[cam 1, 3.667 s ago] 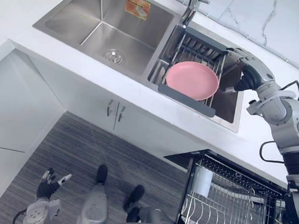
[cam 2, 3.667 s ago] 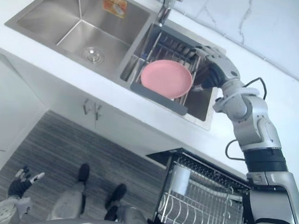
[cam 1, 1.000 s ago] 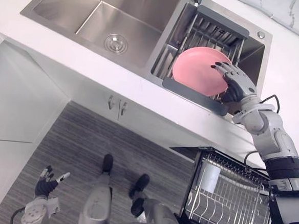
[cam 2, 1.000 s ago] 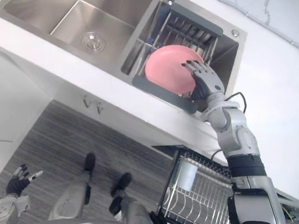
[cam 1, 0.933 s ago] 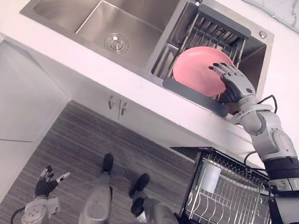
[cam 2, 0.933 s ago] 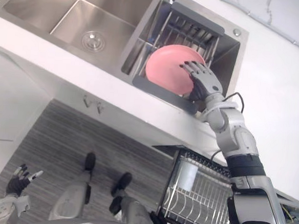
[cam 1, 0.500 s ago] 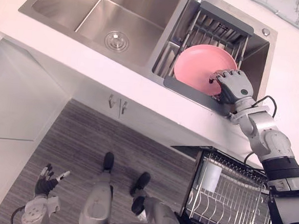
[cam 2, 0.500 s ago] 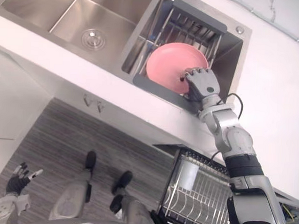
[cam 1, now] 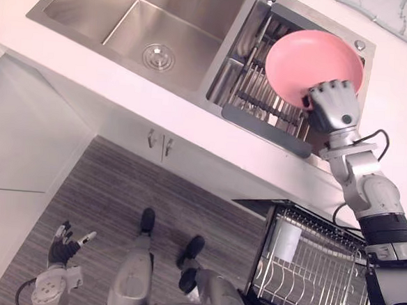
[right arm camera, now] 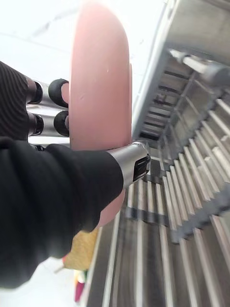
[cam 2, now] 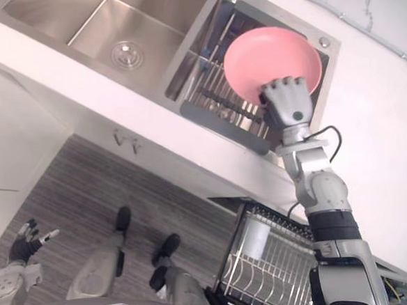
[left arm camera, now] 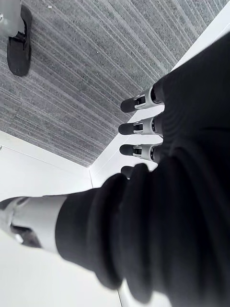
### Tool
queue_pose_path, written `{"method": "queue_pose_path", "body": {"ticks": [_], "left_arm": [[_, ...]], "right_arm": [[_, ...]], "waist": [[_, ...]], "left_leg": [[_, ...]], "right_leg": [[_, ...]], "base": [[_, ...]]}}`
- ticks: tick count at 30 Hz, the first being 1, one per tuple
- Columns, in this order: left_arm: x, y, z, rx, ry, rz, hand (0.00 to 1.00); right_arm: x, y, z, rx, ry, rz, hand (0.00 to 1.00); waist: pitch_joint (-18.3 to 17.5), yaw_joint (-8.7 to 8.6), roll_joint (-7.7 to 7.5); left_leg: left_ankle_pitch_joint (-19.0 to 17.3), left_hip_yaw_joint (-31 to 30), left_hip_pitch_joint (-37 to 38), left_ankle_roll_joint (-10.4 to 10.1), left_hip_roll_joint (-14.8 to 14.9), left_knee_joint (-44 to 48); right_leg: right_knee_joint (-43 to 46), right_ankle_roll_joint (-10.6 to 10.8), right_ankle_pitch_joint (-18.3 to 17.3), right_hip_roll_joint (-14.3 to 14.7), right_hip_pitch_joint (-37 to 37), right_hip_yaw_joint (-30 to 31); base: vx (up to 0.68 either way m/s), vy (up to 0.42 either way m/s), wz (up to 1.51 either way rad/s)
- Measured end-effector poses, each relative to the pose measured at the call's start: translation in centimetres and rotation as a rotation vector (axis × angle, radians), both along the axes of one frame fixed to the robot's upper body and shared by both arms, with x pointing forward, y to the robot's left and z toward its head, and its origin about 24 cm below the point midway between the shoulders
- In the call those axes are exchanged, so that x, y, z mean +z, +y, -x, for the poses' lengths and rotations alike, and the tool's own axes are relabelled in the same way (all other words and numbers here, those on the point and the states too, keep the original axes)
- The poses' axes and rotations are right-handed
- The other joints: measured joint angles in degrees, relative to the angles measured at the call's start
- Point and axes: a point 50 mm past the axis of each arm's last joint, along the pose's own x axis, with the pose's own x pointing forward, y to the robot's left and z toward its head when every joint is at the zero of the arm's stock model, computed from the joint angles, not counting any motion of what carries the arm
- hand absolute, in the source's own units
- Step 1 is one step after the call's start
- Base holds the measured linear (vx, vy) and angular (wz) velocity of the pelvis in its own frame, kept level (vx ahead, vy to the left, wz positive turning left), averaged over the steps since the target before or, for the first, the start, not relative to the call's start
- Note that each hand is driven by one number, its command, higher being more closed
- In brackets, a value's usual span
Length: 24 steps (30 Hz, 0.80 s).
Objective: Walk over to the sink, pick up the cup, carry it to the dishwasher, place the cup inside the dishwasher, then close the dishwasher door
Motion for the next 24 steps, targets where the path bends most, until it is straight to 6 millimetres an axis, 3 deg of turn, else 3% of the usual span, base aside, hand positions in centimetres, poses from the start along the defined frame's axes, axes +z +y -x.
{"method": "queue_pose_path", "body": {"ticks": [4, 10, 15, 18, 24], "left_arm": [[-0.2, -0.4, 0.0, -0.014, 0.006, 0.005, 0.0], [-0.1, -0.5, 0.0, -0.006, 0.001, -0.005, 0.0], [-0.3, -1.1, 0.0, -0.049, 0.009, -0.025, 0.0], [-0.7, -2.3, 0.1, -0.129, 0.04, -0.038, 0.0], [-2.6, -5.6, 0.7, -0.359, 0.152, -0.007, 0.0]], "right_arm": [[1.4, -0.6, 0.6, 0.019, -0.075, -0.11, 1.0], [1.2, -0.5, 0.6, 0.05, -0.06, -0.219, 1.0], [1.7, -1.9, 2.0, 0.061, -0.097, -0.403, 1.0], [0.7, -2.7, 2.8, 0.057, -0.076, -0.496, 1.0], [-2.6, -3.9, 5.4, 0.016, -0.008, -0.669, 1.0]], "waist": [[-0.03, -0.06, 0.01], [-0.13, -0.82, 0.14], [-1.52, -1.54, 0.1], [-2.95, -1.99, 0.1], [-4.73, -6.45, 0.08]], "left_leg": [[0.01, 0.13, 0.66, 0.0, 0.0, 0.0], [-0.07, 0.3, 1.58, -0.06, 0.05, -0.02], [-0.65, 1.09, 2.35, -0.07, 0.01, -0.01], [-1.06, 2.42, 3.38, 0.04, -0.03, 0.02], [-3.23, 10.1, 8.45, 0.34, 0.39, 0.31]], "right_leg": [[0.06, 0.0, 0.0, -0.03, 0.57, 0.1], [0.07, -0.01, 0.0, 0.0, 1.38, 0.33], [0.01, 0.18, -0.13, -0.08, 1.81, 1.03], [0.01, 0.26, -0.18, -0.27, 2.14, 2.41], [2.6, 0.32, -0.14, -0.86, 2.01, 10.74]], "base": [[0.0, 0.0, 0.0], [0.0, 0.005, 0.0], [0.04, 0.029, -0.05], [0.06, 0.026, -0.25], [0.04, 0.053, -0.71]]}}
